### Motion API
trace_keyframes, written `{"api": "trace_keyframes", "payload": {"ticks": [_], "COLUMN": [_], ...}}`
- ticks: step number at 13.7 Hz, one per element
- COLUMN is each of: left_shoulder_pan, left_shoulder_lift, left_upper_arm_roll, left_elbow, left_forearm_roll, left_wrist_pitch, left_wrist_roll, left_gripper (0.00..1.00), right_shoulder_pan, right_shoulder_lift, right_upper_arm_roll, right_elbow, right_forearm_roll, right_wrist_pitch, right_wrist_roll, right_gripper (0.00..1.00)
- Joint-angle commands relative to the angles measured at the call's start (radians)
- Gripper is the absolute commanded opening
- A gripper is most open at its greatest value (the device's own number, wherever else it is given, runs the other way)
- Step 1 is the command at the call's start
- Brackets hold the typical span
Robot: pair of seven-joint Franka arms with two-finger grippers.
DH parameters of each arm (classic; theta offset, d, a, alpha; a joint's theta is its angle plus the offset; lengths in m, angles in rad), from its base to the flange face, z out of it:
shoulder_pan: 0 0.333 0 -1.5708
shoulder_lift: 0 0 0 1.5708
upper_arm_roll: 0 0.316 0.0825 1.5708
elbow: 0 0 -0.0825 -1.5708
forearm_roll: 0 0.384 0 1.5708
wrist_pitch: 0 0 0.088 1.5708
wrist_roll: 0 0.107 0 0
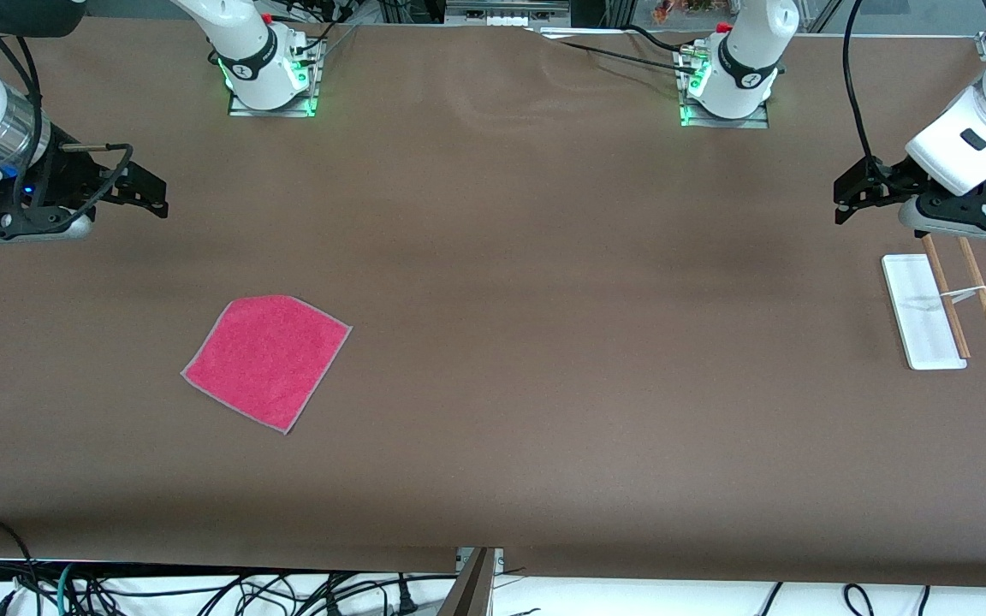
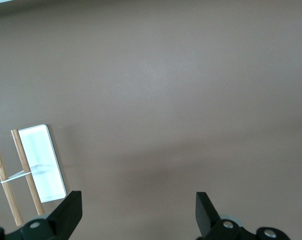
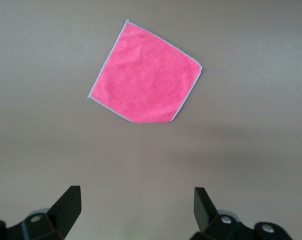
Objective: Pass towel and hang on rack
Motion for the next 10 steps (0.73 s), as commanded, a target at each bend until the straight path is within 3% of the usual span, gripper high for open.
{"api": "trace_keyframes", "payload": {"ticks": [1, 10], "left_shoulder_pan": [0.002, 0.002], "left_shoulder_lift": [0.011, 0.011], "left_upper_arm_roll": [-0.002, -0.002], "left_elbow": [0.027, 0.027], "left_forearm_roll": [-0.009, -0.009], "left_wrist_pitch": [-0.014, -0.014], "left_wrist_roll": [-0.009, -0.009], "left_gripper": [1.0, 1.0], "right_shoulder_pan": [0.015, 0.016], "right_shoulder_lift": [-0.005, -0.005], "right_upper_arm_roll": [-0.011, -0.01], "right_elbow": [0.008, 0.01], "right_forearm_roll": [-0.011, -0.016], "right_wrist_pitch": [-0.011, 0.003], "right_wrist_roll": [0.002, 0.011], "right_gripper": [1.0, 1.0]}}
